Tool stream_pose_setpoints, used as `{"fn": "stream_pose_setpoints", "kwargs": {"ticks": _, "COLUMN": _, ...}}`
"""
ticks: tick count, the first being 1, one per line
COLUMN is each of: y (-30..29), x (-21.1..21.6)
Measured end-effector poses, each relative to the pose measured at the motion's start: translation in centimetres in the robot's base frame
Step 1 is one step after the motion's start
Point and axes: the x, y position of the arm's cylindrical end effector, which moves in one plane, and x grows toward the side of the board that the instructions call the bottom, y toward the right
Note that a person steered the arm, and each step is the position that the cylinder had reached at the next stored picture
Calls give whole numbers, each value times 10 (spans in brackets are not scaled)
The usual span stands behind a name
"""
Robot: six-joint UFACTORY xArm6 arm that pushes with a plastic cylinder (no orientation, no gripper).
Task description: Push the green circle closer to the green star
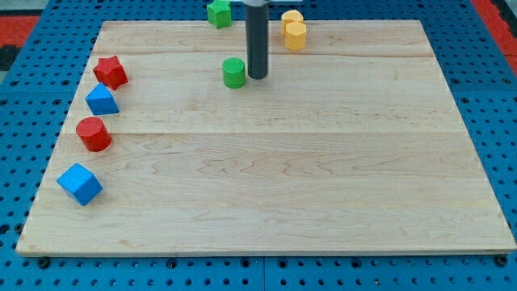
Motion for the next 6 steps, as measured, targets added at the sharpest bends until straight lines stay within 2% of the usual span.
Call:
{"fn": "stream_pose_setpoints", "kwargs": {"ticks": 1, "y": -44, "x": -2}}
{"fn": "stream_pose_setpoints", "kwargs": {"ticks": 2, "y": -69, "x": -49}}
{"fn": "stream_pose_setpoints", "kwargs": {"ticks": 3, "y": -69, "x": -55}}
{"fn": "stream_pose_setpoints", "kwargs": {"ticks": 4, "y": -89, "x": -38}}
{"fn": "stream_pose_setpoints", "kwargs": {"ticks": 5, "y": -114, "x": -71}}
{"fn": "stream_pose_setpoints", "kwargs": {"ticks": 6, "y": -87, "x": -115}}
